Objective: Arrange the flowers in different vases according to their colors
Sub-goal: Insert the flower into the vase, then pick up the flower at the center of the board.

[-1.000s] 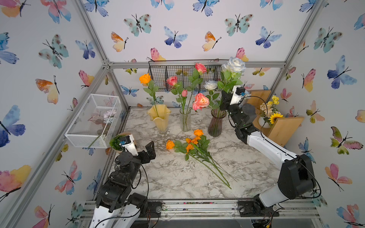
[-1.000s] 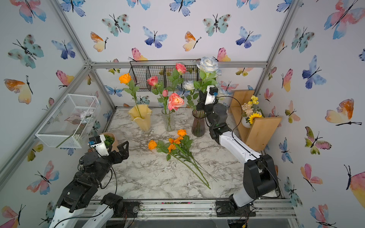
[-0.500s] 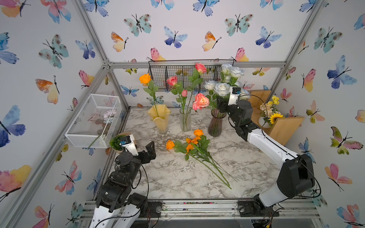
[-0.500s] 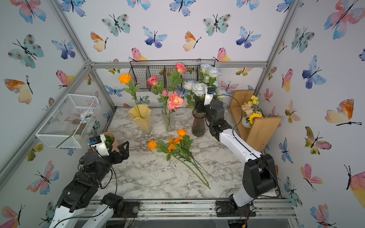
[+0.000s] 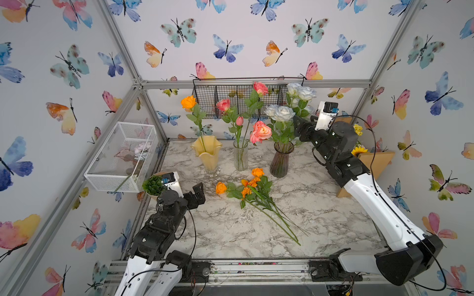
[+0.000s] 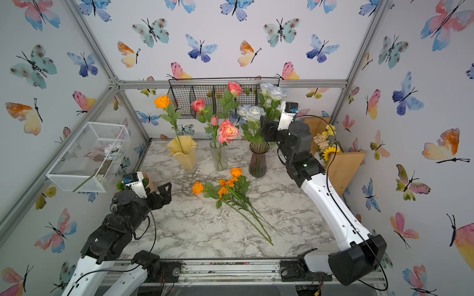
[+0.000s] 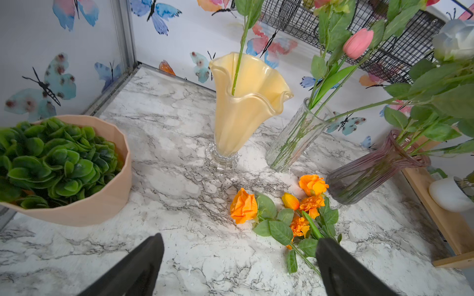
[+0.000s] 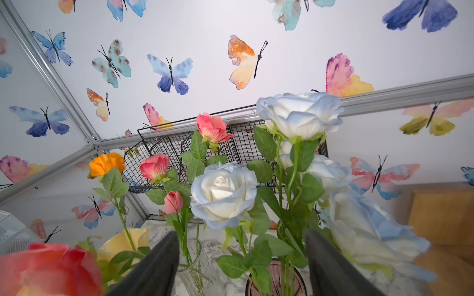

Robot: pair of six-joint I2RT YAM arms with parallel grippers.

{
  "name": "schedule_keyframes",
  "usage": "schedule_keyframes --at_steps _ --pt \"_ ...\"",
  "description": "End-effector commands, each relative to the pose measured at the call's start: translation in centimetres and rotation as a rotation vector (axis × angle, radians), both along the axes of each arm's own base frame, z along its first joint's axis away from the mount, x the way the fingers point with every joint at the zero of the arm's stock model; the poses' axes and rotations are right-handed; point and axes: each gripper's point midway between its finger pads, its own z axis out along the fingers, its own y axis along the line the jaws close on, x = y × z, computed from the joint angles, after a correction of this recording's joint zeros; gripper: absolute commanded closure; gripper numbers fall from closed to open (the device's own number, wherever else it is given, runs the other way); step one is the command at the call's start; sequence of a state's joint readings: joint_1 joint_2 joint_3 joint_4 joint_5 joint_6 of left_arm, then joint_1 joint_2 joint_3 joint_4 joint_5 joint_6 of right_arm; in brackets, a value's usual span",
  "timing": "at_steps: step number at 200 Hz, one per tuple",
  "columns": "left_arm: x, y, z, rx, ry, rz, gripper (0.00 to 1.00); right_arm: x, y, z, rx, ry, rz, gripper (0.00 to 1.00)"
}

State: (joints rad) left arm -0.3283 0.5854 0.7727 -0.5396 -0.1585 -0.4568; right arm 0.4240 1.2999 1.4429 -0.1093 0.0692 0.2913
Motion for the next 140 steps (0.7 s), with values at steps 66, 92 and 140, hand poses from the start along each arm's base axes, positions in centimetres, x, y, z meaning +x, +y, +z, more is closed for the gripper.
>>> schedule_keyframes --at_steps 66,92,140 --pt "0.4 -4.7 -7.4 -0.353 0.228 -0.057 0.04 -11.5 2.4 -18.7 -0.187 0.760 0.404 0.37" --pt "0.1 -5.2 -9.1 -0.377 0.250 -0.059 0.06 -13.9 3.6 -22.5 -0.163 0.870 0.486 0.45" --pt "-1.0 -5.3 -11.3 -0.408 0.281 -0.048 0.07 -17.4 8.2 -30.4 -0.312 0.981 0.545 0.51"
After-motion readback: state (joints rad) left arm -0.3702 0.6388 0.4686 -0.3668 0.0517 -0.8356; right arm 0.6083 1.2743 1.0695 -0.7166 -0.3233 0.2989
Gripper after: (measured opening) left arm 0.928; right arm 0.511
